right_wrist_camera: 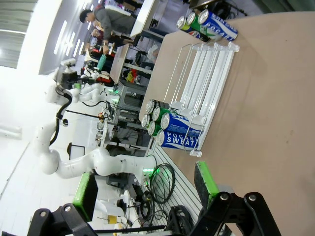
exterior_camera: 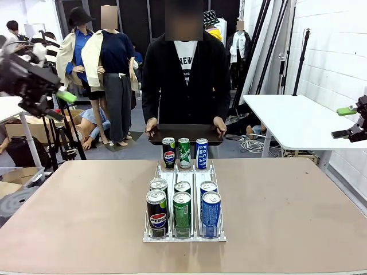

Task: Retrieve and hand over the desired beverage to the person.
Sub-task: Pick up a can of the same type that the person held from the Automatic Can Dispenser.

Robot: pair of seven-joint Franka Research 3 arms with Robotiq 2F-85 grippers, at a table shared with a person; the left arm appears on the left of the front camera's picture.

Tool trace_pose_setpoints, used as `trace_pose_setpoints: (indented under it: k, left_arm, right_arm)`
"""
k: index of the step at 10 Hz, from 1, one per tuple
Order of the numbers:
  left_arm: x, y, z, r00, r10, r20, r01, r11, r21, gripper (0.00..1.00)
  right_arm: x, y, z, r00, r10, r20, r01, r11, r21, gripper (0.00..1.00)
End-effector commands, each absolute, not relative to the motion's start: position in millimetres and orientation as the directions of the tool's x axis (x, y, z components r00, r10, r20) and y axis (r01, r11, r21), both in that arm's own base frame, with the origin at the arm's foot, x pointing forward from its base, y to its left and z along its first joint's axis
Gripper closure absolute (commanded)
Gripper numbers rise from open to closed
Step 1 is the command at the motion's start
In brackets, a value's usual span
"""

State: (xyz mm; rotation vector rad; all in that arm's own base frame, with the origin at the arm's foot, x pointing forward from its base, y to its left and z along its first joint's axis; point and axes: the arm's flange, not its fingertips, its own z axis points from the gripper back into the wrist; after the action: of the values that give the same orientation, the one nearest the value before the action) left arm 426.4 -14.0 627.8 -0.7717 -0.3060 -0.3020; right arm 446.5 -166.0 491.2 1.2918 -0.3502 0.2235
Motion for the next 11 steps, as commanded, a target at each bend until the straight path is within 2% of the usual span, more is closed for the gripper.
trace_pose_setpoints:
  k: [1, 4, 7, 11]
  left_arm:
    - [447.3, -43.0, 639.0, 0.927, -0.157, 0.34, 0.334, 0.756, -0.563, 0.0]
    - [443.3, -107.4, 643.5, 0.919, -0.188, 0.346, 0.335, 0.837, -0.434, 0.0]
    - [441.0, -158.3, 636.4, 0.936, -0.263, 0.234, 0.33, 0.887, -0.324, 0.0]
    - [440.1, -212.3, 617.0, 0.927, -0.302, 0.221, 0.349, 0.911, -0.221, 0.0]
  right_arm:
    - [446.4, -165.5, 491.8, 0.93, -0.035, 0.366, -0.345, 0.264, 0.901, 0.0]
    - [446.4, -165.5, 491.8, 0.93, -0.035, 0.366, -0.345, 0.264, 0.901, 0.0]
    - [446.4, -165.5, 491.8, 0.93, -0.035, 0.366, -0.345, 0.264, 0.901, 0.0]
    - [446.4, -165.5, 491.8, 0.93, -0.035, 0.366, -0.345, 0.264, 0.901, 0.0]
